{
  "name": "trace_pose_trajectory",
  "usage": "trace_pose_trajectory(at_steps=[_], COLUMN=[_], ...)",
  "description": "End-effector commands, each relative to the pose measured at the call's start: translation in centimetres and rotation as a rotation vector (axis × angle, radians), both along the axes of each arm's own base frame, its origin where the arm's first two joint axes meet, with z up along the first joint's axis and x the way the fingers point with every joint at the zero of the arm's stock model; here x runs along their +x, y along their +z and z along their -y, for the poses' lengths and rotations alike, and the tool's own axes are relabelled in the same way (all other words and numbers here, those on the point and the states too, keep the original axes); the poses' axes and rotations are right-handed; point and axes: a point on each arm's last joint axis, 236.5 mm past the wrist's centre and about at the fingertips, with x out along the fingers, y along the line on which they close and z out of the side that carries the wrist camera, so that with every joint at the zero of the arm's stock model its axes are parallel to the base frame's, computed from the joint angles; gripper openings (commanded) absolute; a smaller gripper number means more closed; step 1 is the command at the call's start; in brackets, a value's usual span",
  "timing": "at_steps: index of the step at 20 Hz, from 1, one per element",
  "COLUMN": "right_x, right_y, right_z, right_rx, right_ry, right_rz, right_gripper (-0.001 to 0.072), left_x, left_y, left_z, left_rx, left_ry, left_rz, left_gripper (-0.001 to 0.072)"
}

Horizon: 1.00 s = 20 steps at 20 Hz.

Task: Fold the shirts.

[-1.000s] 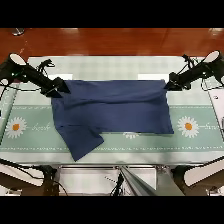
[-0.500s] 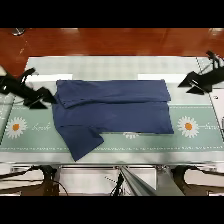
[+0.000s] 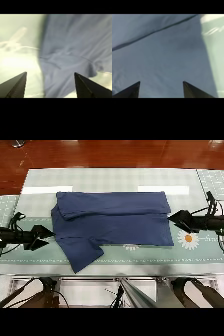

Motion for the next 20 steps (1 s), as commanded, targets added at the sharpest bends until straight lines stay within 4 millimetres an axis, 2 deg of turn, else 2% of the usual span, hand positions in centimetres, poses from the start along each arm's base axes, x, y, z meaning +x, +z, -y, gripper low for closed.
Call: trace_pose_trajectory(at_steps=[1,5,12,14,16,20], right_x=[-0.5,-0.5,-0.4,0.4,0.6,-0.4], right_y=[-0.1,-0.1,-0.1,0.0,0.1,-0.2], right_z=[-1.1,-1.1,-0.9,0.0,1.4,3.4], right_rx=[0.046,0.046,0.042,0.024,0.031,0.037], right_ry=[-0.013,-0.013,-0.022,-0.06,-0.117,-0.16], right_rz=[0.025,0.025,0.03,0.051,0.051,0.017], right_gripper=[0.062,0.062,0.062,0.062,0.062,0.062], left_x=[-0.8,-0.9,-1.7,-1.9,-1.7,-1.2], left_y=[-0.9,-1.5,-2.0,-2.0,-2.1,-2.2], left_z=[2.2,3.8,8.1,8.8,8.7,8.7], left_rx=[-0.047,-0.057,-0.116,-0.123,-0.116,-0.103], left_ry=[-0.018,-0.053,-0.112,-0.134,-0.126,-0.122], left_rz=[0.019,0.013,0.013,0.014,0.019,0.032], left_gripper=[0.0709,0.0709,0.0708,0.0708,0.0708,0.0706])
